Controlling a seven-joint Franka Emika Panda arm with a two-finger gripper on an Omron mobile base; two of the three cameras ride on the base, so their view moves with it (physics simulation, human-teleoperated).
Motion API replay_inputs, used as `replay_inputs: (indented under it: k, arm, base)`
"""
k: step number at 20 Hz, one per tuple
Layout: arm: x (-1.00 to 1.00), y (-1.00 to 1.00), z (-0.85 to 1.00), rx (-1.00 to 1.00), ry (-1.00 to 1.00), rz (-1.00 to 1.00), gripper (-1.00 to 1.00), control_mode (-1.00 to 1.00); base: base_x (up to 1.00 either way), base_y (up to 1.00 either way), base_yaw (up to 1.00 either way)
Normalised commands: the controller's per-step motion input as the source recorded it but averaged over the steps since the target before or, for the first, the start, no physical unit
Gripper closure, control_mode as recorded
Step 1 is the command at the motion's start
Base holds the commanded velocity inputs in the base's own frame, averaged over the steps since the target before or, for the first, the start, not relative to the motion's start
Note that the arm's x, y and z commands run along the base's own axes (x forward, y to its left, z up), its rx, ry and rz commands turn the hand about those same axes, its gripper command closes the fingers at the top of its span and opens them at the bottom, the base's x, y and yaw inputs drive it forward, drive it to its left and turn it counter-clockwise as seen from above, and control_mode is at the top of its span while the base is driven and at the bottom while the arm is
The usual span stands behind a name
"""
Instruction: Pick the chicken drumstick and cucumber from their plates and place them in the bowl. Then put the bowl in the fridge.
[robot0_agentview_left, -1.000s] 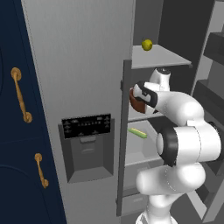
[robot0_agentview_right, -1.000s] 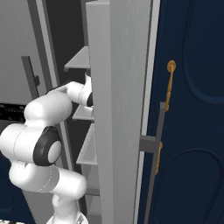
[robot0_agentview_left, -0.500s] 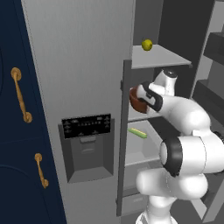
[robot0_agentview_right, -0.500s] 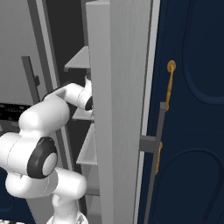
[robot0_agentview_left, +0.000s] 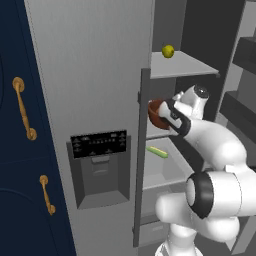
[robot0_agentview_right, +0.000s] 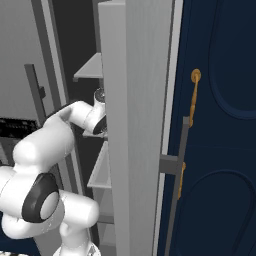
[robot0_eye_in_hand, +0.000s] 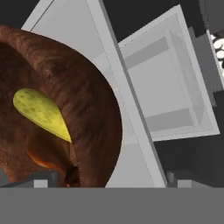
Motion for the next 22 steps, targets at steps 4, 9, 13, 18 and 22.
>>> replay_inputs:
  k: [4,9,13,18,22]
  arm:
    - [-0.57,0.0,0.61,-0.01,-0.04,0.0,-1.0,-1.0]
    - [-0.98,0.0,0.16,-0.05,0.0,0.0,-1.0,-1.0]
    - [-1.0,0.0,0.0,-0.11,0.0,-0.01,-1.0,-1.0]
    - [-1.0,0.0,0.0,-0.11,0.0,0.0,-1.0,-1.0]
    - [-1.0,0.04,-0.09,-0.16,0.0,0.0,-1.0,-1.0]
  base:
    - [0.0,0.0,0.0]
    - [0.0,0.0,0.0]
    - [0.0,0.0,0.0]
    - [0.0,0.0,0.0]
    - [0.0,0.0,0.0]
